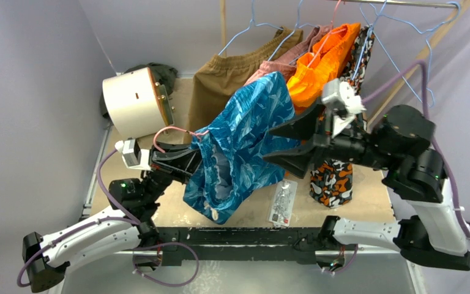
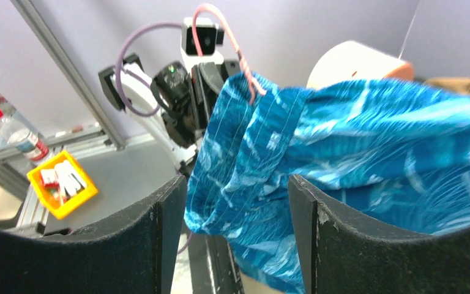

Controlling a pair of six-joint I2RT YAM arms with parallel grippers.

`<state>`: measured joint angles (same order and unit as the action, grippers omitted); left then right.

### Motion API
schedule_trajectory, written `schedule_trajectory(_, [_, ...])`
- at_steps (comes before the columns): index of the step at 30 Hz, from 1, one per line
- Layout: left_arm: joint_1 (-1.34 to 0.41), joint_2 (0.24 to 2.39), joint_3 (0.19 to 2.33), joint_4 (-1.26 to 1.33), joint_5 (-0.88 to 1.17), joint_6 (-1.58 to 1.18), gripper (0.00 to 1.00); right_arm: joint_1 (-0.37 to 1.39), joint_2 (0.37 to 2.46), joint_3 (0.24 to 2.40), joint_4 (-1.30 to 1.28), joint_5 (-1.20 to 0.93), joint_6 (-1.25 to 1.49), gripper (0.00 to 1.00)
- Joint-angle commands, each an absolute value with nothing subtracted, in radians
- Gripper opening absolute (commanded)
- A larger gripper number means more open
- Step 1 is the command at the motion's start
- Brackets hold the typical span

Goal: Place the shorts on the hanger
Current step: Hang the shorts on the hanger.

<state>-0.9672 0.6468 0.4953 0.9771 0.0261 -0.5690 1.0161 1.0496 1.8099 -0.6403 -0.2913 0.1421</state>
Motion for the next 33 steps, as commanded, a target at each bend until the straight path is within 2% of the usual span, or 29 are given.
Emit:
schedule_trajectory(1, [-0.969,0.612,0.529,0.986,0.133,-0.6,0.0,1.023,1.053,1.86,-0.515,-0.244,0.104,0.64])
schedule_trajectory(9, [-0.969,0.583,0.544,0.879,0.22,-0.611,0.0,1.023,1.171,1.911,-0.452,-0.344,0.064,0.65])
schedule_trajectory(16, [-0.969,0.588,0.544,0.868,0.269,-0.633,0.0,1.022,1.289,1.941,-0.448,-0.558,0.082,0.65])
schedule_trajectory(23, [-0.969,0.614,0.562,0.856,0.321,-0.642,0.0,1.022,1.31,1.918,-0.456,-0.596,0.081,0.64])
schedule_trajectory(33, [-0.969,0.648,0.594,0.845,0.353,-0.65,0.0,1.023,1.335,1.917,-0.521,-0.644,0.033,0.57])
